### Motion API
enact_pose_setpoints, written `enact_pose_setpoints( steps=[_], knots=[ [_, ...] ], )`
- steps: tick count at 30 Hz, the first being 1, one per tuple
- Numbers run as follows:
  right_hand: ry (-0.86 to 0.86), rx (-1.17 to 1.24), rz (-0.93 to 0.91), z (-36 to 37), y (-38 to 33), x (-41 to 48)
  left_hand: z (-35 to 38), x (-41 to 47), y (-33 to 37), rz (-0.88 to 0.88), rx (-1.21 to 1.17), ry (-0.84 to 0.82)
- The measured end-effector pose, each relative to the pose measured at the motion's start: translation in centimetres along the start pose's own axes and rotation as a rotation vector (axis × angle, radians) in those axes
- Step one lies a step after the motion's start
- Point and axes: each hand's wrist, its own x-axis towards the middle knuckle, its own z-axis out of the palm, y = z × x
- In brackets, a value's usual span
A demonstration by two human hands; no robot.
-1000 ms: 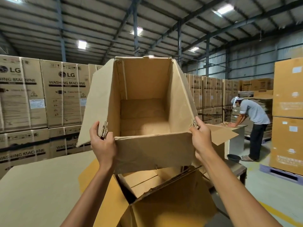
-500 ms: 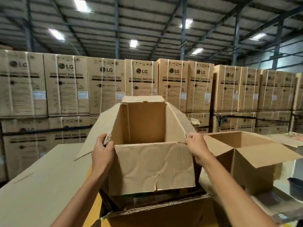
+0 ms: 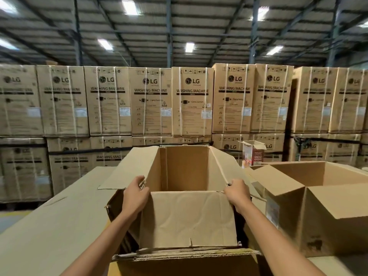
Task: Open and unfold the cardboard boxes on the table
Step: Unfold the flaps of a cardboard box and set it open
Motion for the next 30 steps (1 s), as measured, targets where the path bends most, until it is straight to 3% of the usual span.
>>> enact_pose_setpoints(
  steps=[8, 17, 30],
  knots=[
    [0.003, -0.124, -0.009, -0.4, -0.8, 1.5, 0.1, 1.7, 0.6, -0.124, -0.008, 0.002],
    [-0.077, -0.268, -0.026, 2.6, 0.9, 1.0, 1.3, 2.7, -3.2, -0.226, 0.193, -0.236],
    [-0.252, -0.602, -0.254, 0.1, 1.8, 1.9, 1.7, 3.5, -1.6, -0.039, 0.907, -0.436]
  ],
)
